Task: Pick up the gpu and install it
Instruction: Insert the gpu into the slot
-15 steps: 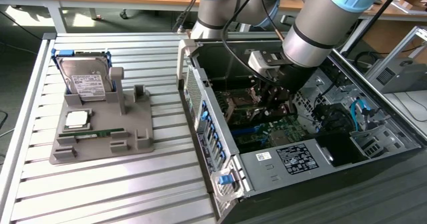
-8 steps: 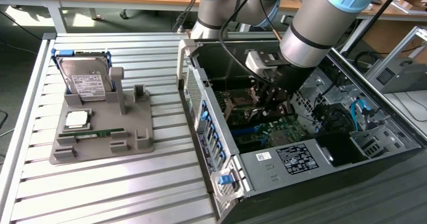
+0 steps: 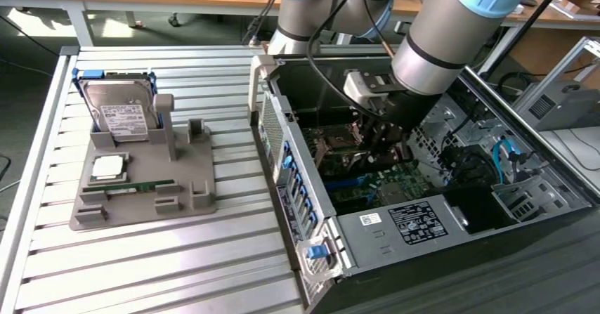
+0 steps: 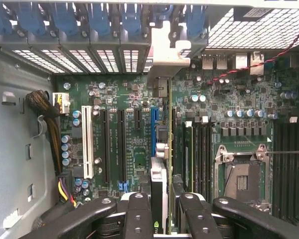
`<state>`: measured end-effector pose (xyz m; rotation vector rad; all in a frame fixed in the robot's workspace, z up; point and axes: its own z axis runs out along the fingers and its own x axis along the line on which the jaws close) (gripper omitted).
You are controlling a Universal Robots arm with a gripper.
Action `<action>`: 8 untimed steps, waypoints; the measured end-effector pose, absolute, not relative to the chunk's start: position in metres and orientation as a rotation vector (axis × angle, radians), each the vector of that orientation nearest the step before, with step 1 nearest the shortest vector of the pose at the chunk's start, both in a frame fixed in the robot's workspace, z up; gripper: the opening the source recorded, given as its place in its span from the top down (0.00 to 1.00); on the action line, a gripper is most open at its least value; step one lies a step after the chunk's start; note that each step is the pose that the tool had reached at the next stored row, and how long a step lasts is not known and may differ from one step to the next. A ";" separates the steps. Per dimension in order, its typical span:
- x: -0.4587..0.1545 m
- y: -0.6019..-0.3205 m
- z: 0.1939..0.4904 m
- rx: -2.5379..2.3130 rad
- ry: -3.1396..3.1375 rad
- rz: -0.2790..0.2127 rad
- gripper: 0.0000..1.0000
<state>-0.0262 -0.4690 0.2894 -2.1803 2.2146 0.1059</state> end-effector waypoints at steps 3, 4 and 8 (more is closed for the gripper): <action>-0.027 -0.469 0.289 -2.180 2.215 0.106 0.73; -0.028 -0.469 0.289 -2.180 2.215 0.106 0.73; -0.028 -0.469 0.289 -2.180 2.215 0.106 0.73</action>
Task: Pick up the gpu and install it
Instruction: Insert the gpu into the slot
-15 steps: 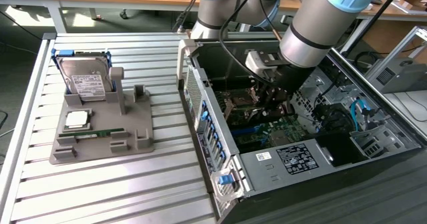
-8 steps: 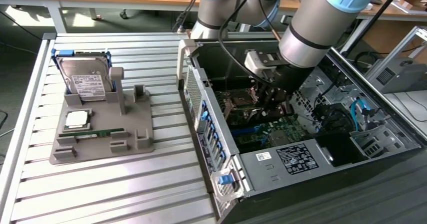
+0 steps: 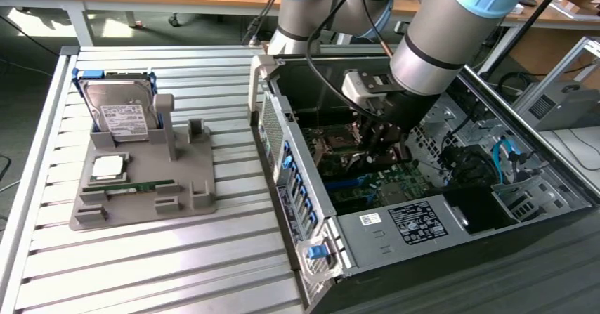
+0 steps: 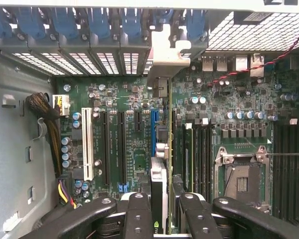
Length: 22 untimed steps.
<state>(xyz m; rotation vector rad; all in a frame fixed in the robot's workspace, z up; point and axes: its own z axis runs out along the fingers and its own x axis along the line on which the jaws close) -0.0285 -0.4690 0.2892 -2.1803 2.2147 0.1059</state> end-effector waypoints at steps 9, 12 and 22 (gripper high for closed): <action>-0.032 -0.469 0.289 -2.180 2.215 0.106 0.73; -0.033 -0.469 0.289 -2.180 2.215 0.106 0.73; -0.037 -0.469 0.289 -2.180 2.215 0.106 0.73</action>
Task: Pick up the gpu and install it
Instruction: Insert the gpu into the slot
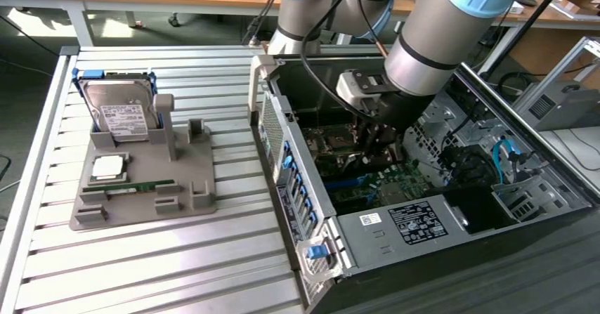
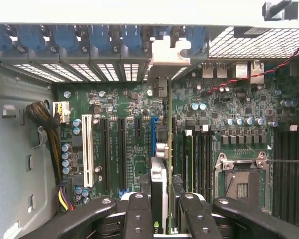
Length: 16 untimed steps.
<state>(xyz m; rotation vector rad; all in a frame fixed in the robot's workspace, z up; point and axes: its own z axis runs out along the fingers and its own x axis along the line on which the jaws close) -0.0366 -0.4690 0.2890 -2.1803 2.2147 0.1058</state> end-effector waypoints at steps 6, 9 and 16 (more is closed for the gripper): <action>-0.039 -0.469 0.289 -2.180 2.215 0.106 0.73; -0.042 -0.469 0.289 -2.180 2.215 0.106 0.73; -0.045 -0.469 0.289 -2.180 2.215 0.106 0.73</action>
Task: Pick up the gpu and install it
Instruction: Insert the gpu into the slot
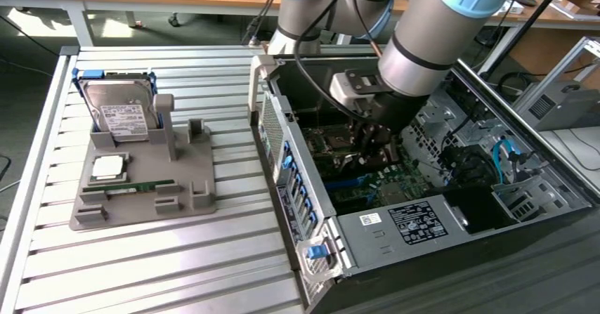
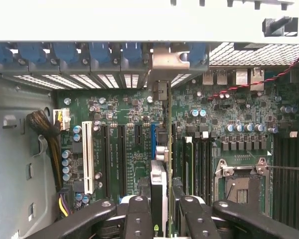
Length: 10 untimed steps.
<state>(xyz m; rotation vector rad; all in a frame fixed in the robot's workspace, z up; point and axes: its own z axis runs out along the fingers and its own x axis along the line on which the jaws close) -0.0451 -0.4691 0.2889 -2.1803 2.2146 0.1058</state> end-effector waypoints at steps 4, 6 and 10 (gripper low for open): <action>-0.046 -0.469 0.289 -2.180 2.215 0.106 0.73; -0.046 -0.469 0.289 -2.180 2.215 0.106 0.73; -0.046 -0.469 0.288 -2.180 2.215 0.106 0.73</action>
